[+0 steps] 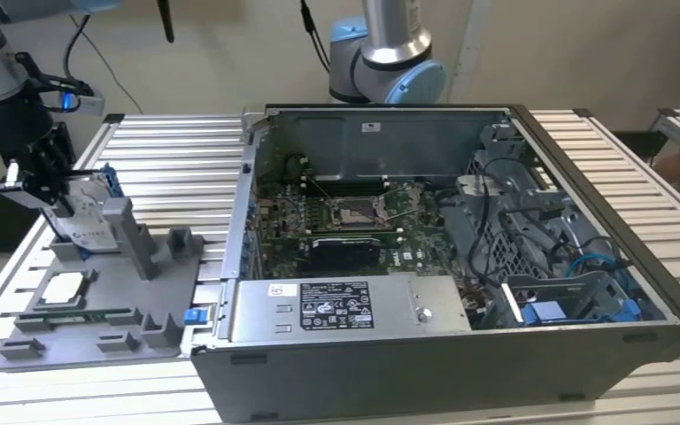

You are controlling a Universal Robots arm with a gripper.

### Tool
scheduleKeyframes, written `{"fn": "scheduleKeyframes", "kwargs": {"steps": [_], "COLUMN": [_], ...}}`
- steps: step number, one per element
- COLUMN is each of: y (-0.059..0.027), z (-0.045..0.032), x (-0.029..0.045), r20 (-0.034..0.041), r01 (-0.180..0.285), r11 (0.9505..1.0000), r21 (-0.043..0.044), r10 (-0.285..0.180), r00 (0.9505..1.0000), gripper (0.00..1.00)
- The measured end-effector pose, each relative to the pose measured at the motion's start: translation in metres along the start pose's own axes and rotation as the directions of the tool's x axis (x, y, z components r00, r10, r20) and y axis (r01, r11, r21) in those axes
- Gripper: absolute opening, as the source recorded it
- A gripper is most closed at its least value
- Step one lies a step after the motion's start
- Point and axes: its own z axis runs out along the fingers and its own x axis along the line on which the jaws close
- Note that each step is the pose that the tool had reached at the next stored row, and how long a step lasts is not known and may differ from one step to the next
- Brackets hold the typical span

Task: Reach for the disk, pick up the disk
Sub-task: 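Pick up the disk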

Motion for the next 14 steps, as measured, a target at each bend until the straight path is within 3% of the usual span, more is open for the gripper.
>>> {"fn": "scheduleKeyframes", "kwargs": {"steps": [14], "y": [0.0000], "z": [0.0001], "x": [0.0000], "r20": [0.0001], "r01": [0.000], "r11": [1.0000], "r21": [0.0000], "r10": [0.000], "r00": [1.0000], "gripper": [0.00]}}
